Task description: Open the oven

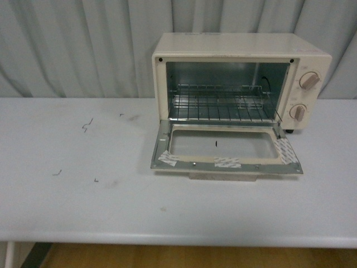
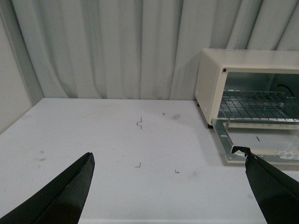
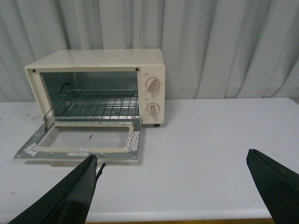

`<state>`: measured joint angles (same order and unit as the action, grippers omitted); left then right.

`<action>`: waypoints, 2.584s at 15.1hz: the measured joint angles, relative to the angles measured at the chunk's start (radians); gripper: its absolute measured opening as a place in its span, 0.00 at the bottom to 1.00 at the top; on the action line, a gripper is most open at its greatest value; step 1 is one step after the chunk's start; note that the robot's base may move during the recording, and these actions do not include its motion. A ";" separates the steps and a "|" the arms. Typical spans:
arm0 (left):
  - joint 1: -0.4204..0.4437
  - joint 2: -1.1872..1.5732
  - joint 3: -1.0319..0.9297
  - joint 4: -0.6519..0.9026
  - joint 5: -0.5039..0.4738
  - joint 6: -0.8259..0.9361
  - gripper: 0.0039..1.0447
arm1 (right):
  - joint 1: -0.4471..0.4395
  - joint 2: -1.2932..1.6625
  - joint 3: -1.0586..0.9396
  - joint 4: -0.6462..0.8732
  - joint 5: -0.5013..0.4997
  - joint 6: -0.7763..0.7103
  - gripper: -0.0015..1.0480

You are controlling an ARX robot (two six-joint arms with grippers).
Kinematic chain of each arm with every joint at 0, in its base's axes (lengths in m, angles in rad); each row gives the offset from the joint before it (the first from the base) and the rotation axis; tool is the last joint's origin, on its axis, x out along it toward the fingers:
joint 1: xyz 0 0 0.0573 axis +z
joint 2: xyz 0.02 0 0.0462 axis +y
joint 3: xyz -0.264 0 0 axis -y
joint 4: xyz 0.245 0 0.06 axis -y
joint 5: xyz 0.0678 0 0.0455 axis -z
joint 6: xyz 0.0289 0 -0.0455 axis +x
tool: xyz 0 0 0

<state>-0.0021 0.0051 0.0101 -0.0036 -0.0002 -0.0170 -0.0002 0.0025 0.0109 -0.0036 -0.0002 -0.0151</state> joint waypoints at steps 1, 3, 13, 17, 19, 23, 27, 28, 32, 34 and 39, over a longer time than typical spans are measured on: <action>0.000 0.000 0.000 0.001 0.000 0.000 0.94 | 0.000 0.000 0.000 0.000 0.001 0.000 0.94; 0.000 0.000 0.000 0.003 -0.002 0.000 0.94 | 0.000 0.000 0.000 0.003 0.000 0.000 0.94; 0.000 0.000 0.000 0.002 0.000 0.000 0.94 | 0.000 0.000 0.000 0.000 0.000 0.000 0.94; 0.000 0.000 0.000 0.002 0.000 0.000 0.94 | 0.000 0.000 0.000 0.000 0.000 0.000 0.94; 0.000 0.000 0.000 0.002 0.000 0.000 0.94 | 0.000 0.000 0.000 0.001 0.000 0.000 0.94; 0.000 0.000 0.000 0.001 0.000 0.000 0.94 | 0.000 0.000 0.000 0.001 0.000 0.000 0.94; 0.000 0.000 0.000 0.000 0.000 0.000 0.94 | 0.000 0.000 0.000 0.000 0.001 0.000 0.94; 0.000 0.000 0.000 0.000 -0.001 0.001 0.94 | 0.000 0.000 0.000 0.000 0.000 0.000 0.94; 0.000 0.000 0.000 0.000 0.001 0.002 0.94 | 0.000 0.000 0.000 0.000 0.000 0.000 0.94; 0.000 0.000 0.000 0.000 0.000 0.003 0.94 | 0.000 0.000 0.000 0.001 0.001 0.000 0.94; 0.000 0.000 0.000 0.000 0.000 0.003 0.94 | 0.000 0.000 0.000 0.000 0.000 0.000 0.94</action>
<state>-0.0021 0.0055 0.0101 -0.0032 -0.0002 -0.0143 -0.0002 0.0025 0.0109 -0.0036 -0.0006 -0.0147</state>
